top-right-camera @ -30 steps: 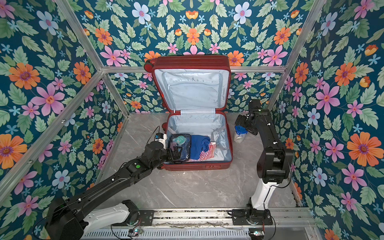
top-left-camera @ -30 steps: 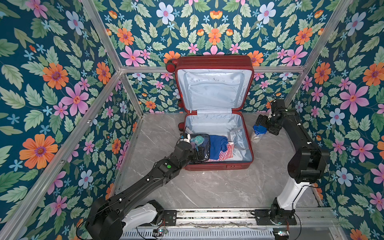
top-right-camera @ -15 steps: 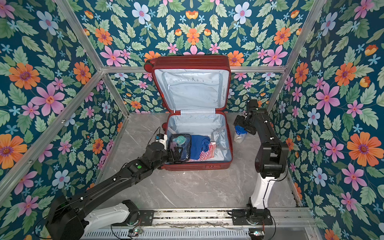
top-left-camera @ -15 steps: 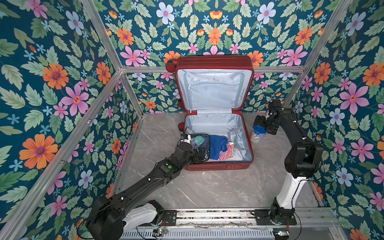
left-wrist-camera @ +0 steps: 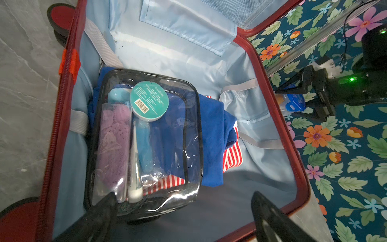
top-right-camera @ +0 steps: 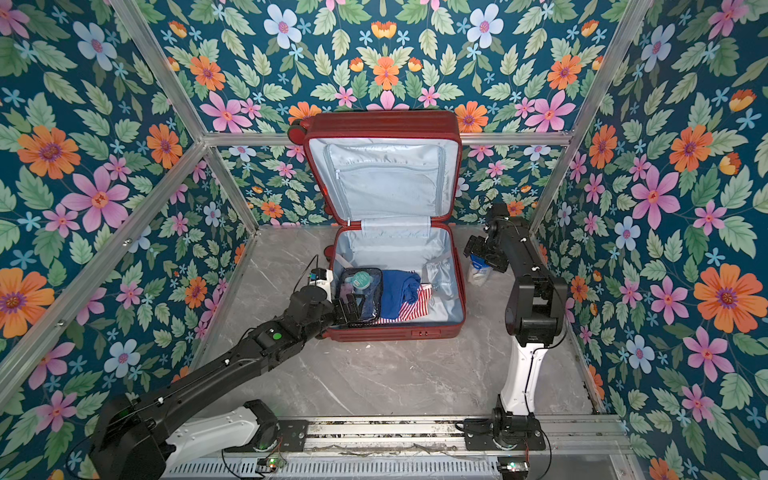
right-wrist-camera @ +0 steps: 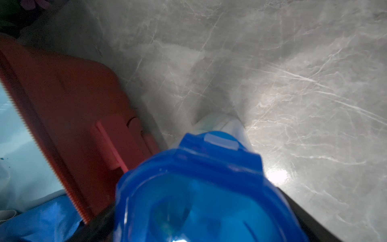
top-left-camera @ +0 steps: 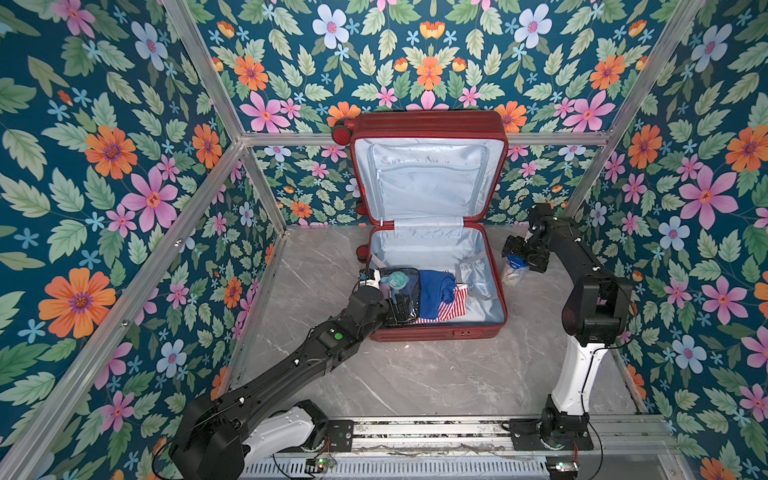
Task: Pack the luggage
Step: 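Grasp the blue-lidded clear container with the right gripper and lift it, then carry the container into the suitcase beside the blue cloth with the right gripper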
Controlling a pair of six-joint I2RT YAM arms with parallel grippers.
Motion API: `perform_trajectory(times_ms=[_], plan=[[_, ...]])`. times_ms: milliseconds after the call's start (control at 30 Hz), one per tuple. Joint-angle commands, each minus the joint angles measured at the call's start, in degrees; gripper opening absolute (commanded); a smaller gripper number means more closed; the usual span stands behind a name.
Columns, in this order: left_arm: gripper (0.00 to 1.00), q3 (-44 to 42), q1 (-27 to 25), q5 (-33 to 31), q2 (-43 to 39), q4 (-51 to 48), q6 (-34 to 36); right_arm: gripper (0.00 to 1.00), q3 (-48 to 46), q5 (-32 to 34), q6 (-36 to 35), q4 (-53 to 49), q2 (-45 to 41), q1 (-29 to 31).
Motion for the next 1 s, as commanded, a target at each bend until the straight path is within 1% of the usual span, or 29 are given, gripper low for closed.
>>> perform_trajectory(times_ms=[0, 200, 300, 500, 633, 733, 800, 833, 967], plan=[[1.00, 0.02, -0.01, -1.05, -0.30, 0.69, 0.09, 0.95, -0.07, 1.65, -0.75, -0.80, 0.31, 0.12], [1.00, 0.12, 0.03, -1.09, -0.38, 0.60, 0.19, 0.82, -0.59, 2.88, -1.16, -0.89, -0.86, 0.09], [1.00, 0.52, 0.05, -1.09, -0.28, 0.38, 0.35, 0.79, -1.44, 3.59, -1.41, -0.65, -2.78, 0.09], [1.00, 2.31, -0.01, -0.91, 0.81, -0.10, 1.34, 0.74, -3.83, 4.43, -1.51, 0.38, -9.34, 0.10], [1.00, 4.23, 0.05, -0.35, 2.37, -0.19, 2.51, 0.69, -5.93, 1.93, -1.34, 1.82, -15.78, 0.53], [1.00, 6.38, 0.07, 0.35, 4.17, -0.19, 3.87, 0.66, -6.34, 1.03, -1.71, 1.92, -20.25, 2.49], [1.00, 7.57, 0.14, 0.91, 5.11, -0.03, 4.67, 0.65, -6.06, 1.04, -2.36, 1.04, -22.28, 4.80], [1.00, 8.13, 0.09, 1.19, 5.68, 0.15, 4.97, 0.64, -5.79, 1.00, -2.68, 0.45, -24.60, 6.16], [1.00, 10.36, 0.29, 1.97, 7.55, 0.16, 5.87, 0.62, -4.97, -0.42, -3.69, -2.43, -27.27, 11.07]])
